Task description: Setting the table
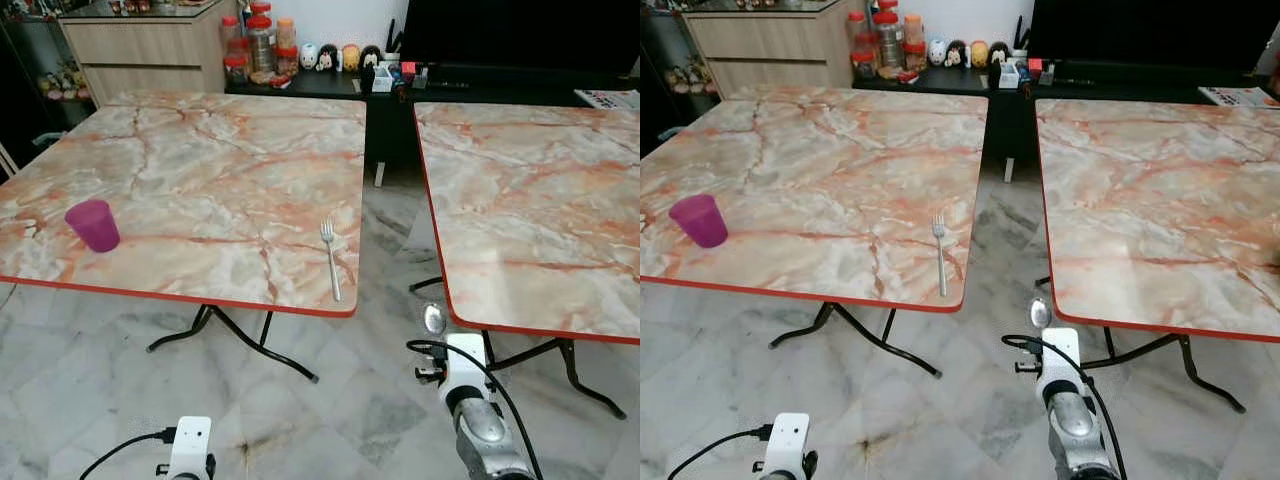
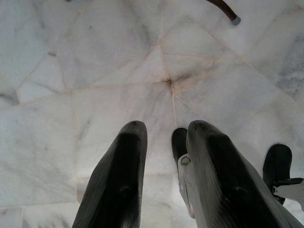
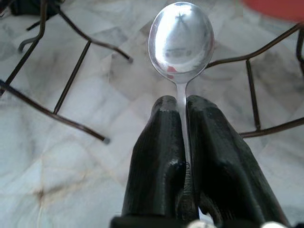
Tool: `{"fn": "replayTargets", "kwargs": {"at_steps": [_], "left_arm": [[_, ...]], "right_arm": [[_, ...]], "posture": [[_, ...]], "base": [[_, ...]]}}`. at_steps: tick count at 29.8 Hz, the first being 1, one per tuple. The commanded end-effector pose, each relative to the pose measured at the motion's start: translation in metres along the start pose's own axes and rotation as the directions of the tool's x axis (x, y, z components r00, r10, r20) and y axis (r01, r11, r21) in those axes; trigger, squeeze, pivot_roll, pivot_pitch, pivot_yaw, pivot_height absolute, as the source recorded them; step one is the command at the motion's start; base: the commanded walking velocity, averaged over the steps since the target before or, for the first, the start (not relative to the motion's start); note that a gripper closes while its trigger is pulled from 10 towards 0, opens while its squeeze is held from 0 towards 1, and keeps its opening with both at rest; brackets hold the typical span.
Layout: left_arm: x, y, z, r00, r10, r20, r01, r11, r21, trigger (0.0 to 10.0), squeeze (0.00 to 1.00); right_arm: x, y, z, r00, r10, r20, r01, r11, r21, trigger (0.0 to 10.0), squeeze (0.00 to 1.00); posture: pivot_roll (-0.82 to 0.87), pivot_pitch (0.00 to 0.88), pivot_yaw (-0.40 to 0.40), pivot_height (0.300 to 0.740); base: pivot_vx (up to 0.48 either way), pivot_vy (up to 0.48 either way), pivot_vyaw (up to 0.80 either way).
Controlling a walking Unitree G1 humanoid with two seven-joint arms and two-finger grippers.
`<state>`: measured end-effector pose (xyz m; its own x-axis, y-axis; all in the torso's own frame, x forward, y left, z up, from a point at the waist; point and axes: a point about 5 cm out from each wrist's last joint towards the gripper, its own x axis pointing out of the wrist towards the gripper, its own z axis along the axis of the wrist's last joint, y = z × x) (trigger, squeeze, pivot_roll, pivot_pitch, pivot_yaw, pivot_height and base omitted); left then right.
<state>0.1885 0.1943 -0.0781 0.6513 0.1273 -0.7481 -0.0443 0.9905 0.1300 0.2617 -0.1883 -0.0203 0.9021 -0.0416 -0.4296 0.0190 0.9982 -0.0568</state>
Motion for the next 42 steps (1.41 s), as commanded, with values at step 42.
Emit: {"fn": "replayTargets", "kwargs": {"at_steps": [42], "left_arm": [[-0.001, 0.003, -0.011, 0.995, -0.023, -0.097, 0.037, 0.989, 0.142, 10.0, 0.0]], "right_arm": [[-0.06, -0.016, -0.106, 0.873, -0.08, -0.481, 0.136, 0.987, 0.083, 10.0, 0.0]], "posture": [[0.0, 0.0, 0.016, 0.74]], "base": [[0.0, 0.0, 0.0]]}}
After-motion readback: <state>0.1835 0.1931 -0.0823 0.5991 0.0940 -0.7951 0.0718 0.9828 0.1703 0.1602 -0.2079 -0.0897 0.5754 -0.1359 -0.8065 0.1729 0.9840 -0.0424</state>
